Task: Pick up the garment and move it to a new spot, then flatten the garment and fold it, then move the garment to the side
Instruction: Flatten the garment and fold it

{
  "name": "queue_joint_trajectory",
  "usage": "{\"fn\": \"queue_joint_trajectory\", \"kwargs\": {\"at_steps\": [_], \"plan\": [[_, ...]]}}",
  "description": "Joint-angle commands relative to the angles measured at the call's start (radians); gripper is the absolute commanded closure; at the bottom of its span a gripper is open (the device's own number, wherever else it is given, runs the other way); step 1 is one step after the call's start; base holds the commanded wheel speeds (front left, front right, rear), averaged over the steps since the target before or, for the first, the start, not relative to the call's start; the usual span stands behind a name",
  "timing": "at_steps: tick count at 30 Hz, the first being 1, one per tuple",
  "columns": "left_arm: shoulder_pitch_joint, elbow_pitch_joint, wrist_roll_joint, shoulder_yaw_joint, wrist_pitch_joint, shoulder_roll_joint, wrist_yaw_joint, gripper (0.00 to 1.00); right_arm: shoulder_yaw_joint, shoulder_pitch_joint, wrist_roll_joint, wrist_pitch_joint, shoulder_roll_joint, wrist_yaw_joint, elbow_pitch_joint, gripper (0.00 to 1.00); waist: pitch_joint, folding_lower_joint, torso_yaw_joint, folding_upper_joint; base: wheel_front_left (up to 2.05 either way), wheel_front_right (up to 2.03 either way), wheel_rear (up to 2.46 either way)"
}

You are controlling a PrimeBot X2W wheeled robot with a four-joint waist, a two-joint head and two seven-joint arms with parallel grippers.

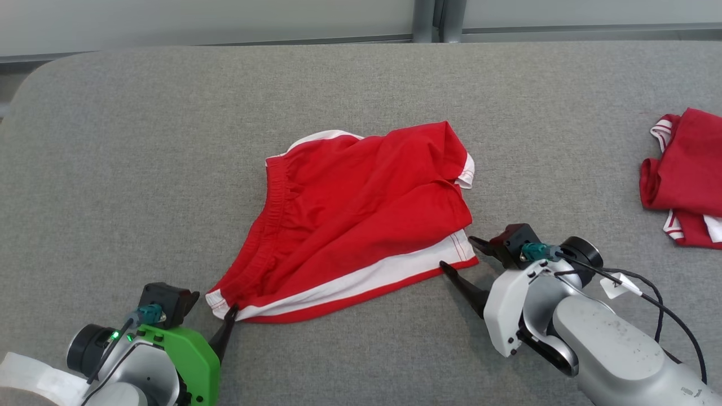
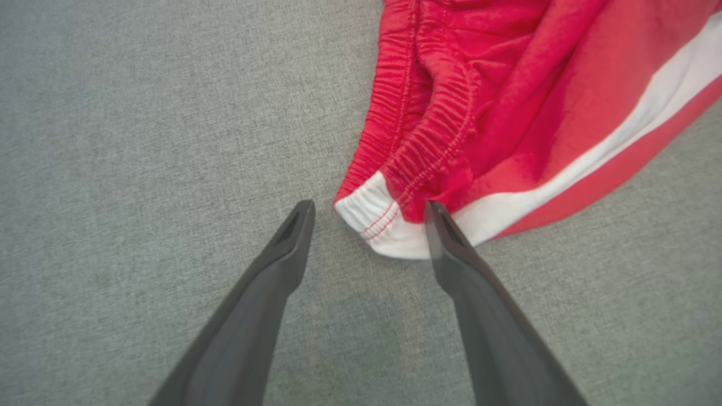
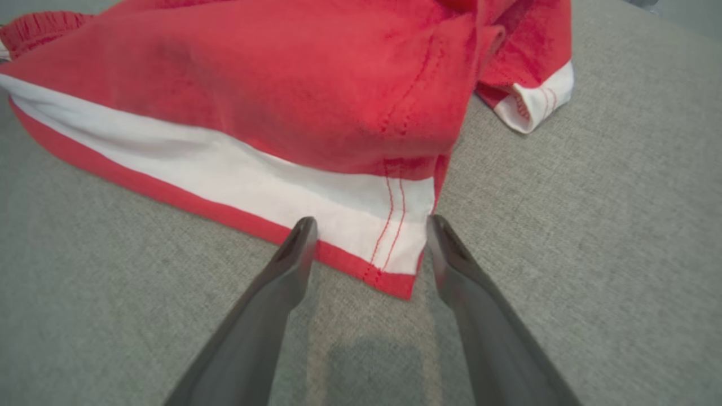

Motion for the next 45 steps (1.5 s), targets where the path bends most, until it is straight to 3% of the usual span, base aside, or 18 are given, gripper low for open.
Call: {"fn": "queue_joint_trajectory", "kwargs": {"at_steps": [1,26,28,30,31,32,33,34,35,37,45], "plan": [[-0.016,0.007,-0.010,-0.004,-0.009,0.007,-0.002,0.00,0.010,-0.018,0.011,-0.013,0.004,-0.001,0.017,0.00,0.002,0.0000,0.003,0.0028,0.00,0.00,0.00],[-0.080,0.137,-0.073,-0.101,-0.080,0.019,-0.003,0.00,0.096,-0.094,0.064,-0.078,0.043,-0.001,0.175,0.00,0.024,0.0000,0.007,0.0028,0.00,0.00,0.00],[-0.084,0.136,-0.079,-0.112,-0.083,0.019,-0.003,0.00,0.102,-0.097,0.068,-0.080,0.044,-0.001,0.182,0.09,0.027,0.0000,0.006,0.0028,0.00,0.00,0.00],[-0.087,0.136,-0.086,-0.123,-0.087,0.020,-0.003,0.00,0.107,-0.101,0.072,-0.081,0.047,-0.001,0.187,0.45,0.028,0.0000,0.004,0.0028,0.00,0.00,0.00],[-0.088,0.136,-0.089,-0.129,-0.086,0.021,-0.003,0.00,0.109,-0.102,0.073,-0.083,0.047,-0.001,0.189,0.54,0.029,0.0000,0.003,0.0028,0.00,0.00,0.00],[-0.089,0.135,-0.094,-0.133,-0.089,0.022,-0.003,0.03,0.112,-0.103,0.076,-0.085,0.048,-0.001,0.190,0.62,0.028,0.0000,0.002,0.0028,0.00,0.00,0.00],[-0.091,0.135,-0.097,-0.135,-0.090,0.022,-0.003,0.35,0.114,-0.105,0.078,-0.086,0.048,-0.001,0.192,0.69,0.028,0.0000,0.000,0.0028,0.00,0.00,0.00],[-0.092,0.133,-0.102,-0.138,-0.090,0.021,-0.003,0.56,0.113,-0.107,0.079,-0.092,0.047,-0.001,0.191,0.74,0.026,0.0000,-0.001,0.0028,0.00,0.00,0.00],[-0.093,0.127,-0.109,-0.140,-0.095,0.019,-0.003,0.65,0.111,-0.108,0.082,-0.097,0.046,-0.001,0.189,0.80,0.024,0.0000,-0.003,0.0028,0.00,0.00,0.00],[-0.090,0.115,-0.129,-0.139,-0.100,0.018,-0.003,1.00,0.104,-0.104,0.090,-0.108,0.044,-0.001,0.179,0.97,0.019,0.0000,-0.006,0.0028,0.00,0.00,0.00],[-0.022,-0.028,-0.272,-0.077,-0.094,0.003,0.004,1.00,0.061,-0.064,0.123,-0.134,-0.010,-0.001,0.081,1.00,-0.010,0.0000,-0.032,0.0028,0.00,0.00,0.00]]}}
